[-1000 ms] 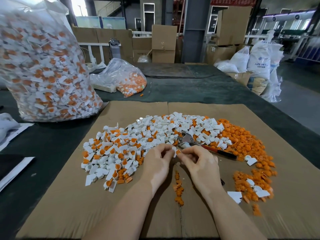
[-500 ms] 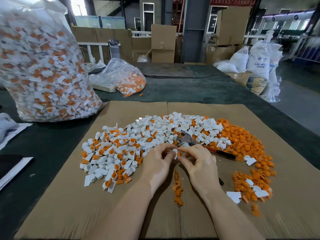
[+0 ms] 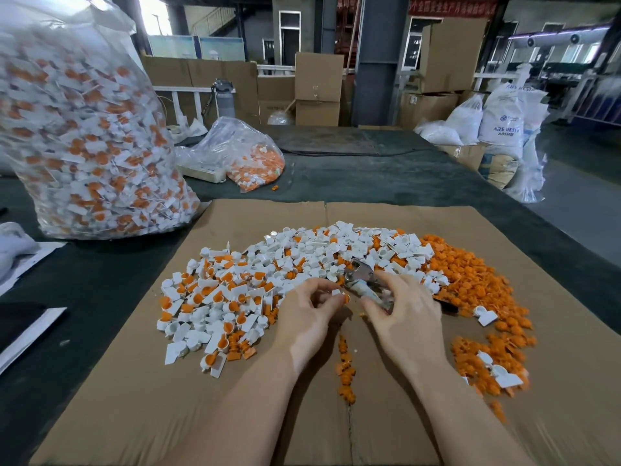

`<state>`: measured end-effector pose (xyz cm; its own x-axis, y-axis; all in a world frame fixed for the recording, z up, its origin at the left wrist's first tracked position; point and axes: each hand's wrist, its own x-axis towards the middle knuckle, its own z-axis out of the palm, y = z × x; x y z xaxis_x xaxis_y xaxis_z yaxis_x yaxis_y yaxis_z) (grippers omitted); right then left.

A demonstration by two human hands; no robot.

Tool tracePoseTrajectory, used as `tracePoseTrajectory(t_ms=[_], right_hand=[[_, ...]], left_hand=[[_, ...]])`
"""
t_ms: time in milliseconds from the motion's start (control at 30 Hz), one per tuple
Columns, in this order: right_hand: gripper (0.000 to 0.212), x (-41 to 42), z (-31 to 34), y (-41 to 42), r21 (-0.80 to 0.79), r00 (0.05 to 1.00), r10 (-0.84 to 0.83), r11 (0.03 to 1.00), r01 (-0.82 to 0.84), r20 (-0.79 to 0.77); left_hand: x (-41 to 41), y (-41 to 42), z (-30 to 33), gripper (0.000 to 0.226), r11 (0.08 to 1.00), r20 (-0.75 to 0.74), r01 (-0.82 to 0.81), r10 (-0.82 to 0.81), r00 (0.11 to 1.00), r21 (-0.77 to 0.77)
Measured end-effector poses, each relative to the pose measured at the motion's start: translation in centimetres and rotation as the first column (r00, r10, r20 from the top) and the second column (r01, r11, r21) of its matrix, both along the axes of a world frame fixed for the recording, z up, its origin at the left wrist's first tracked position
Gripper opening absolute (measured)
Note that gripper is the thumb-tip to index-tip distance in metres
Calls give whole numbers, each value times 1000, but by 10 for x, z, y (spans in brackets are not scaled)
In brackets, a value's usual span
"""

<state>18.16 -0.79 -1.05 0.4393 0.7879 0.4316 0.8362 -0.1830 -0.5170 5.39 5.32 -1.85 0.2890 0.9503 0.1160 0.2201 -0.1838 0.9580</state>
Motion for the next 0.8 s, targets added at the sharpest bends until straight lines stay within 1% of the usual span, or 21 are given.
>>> tracePoseTrajectory(t_ms=[67,133,167,233,367,433,600,667,700,733,800], right_hand=[[57,12,5,2,-215,987,-122,966,142,103],[66,21,8,3,-424,972,-148,880,213,182],[69,24,10,4,-494,969,-139,840,224,203],[71,27,12,6,-564,967,-116,794,228,227],[74,26,13,9,-598,959,-80,767,234,272],[69,25,10,8,-578,955,-76,782,235,287],[52,21,6,3,-421,911,-63,872,249,408],[46,22,11,3,-337,902,-58,916,219,429],[43,22,15,2,-308,911,-44,933,184,410],[39,21,21,2,-288,928,-22,948,138,372],[33,18,33,2,-308,971,48,951,28,235]], left_hand=[[0,1,0,10,1000,16,-2,2,1000,-7],[1,1,0,9,1000,12,1,-1,1000,1],[1,1,0,9,1000,13,1,-1,1000,4],[1,1,1,10,1000,23,-1,1,1000,4],[0,1,2,9,1000,67,1,0,998,-19],[0,1,3,7,999,80,2,1,997,-39],[0,0,4,6,994,131,-25,38,991,-105],[0,1,5,8,988,140,-57,78,987,-144],[0,2,6,10,982,159,-65,94,983,-178],[0,3,6,12,971,210,-55,105,972,-232],[0,4,11,14,928,368,8,140,919,-372]])
